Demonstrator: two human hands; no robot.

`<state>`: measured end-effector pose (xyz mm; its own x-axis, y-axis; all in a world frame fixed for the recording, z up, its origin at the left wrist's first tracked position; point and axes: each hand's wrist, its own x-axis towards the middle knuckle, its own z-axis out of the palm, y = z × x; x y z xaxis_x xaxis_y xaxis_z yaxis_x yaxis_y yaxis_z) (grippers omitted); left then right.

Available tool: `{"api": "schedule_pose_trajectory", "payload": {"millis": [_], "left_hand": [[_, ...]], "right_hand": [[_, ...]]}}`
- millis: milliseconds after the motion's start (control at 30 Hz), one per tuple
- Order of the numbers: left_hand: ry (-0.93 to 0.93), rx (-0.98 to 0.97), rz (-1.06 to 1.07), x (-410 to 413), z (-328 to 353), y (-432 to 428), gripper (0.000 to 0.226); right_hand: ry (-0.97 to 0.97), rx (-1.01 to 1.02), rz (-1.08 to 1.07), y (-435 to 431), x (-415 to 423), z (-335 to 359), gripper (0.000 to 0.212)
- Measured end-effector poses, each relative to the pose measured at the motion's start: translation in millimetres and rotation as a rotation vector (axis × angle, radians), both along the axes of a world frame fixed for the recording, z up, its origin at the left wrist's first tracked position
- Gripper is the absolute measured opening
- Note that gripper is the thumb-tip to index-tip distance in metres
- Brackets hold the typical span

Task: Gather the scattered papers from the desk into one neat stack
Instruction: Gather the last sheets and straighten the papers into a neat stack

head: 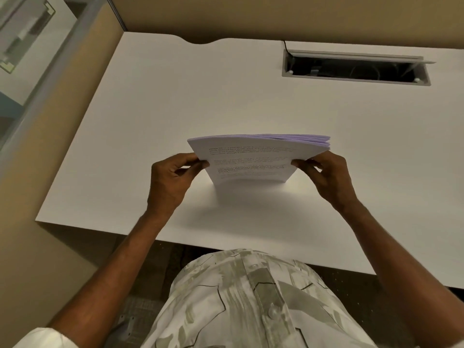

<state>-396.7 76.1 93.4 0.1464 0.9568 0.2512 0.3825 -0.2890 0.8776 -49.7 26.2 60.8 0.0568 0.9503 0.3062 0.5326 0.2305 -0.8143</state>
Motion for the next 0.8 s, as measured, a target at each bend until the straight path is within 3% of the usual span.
{"api": "schedule_pose_trajectory", "payload": {"millis": [367, 533, 800], "left_hand": [[-0.187, -0.14, 0.019, 4.1, -4.0, 4.0, 0.024], [-0.283, -0.194, 0.047, 9.2, -5.3, 20.5, 0.024], [-0.337, -0.301, 0.092, 18.9, -1.0, 87.1, 0.021]], "right_hand": [[0.234, -0.161, 0.019, 10.7, 12.2, -9.6, 0.024], [0.468, -0.237, -0.066, 16.7, 11.4, -28.5, 0.013], [0.743, -0.263, -0.165, 56.6, -9.8, -23.6, 0.016]]}}
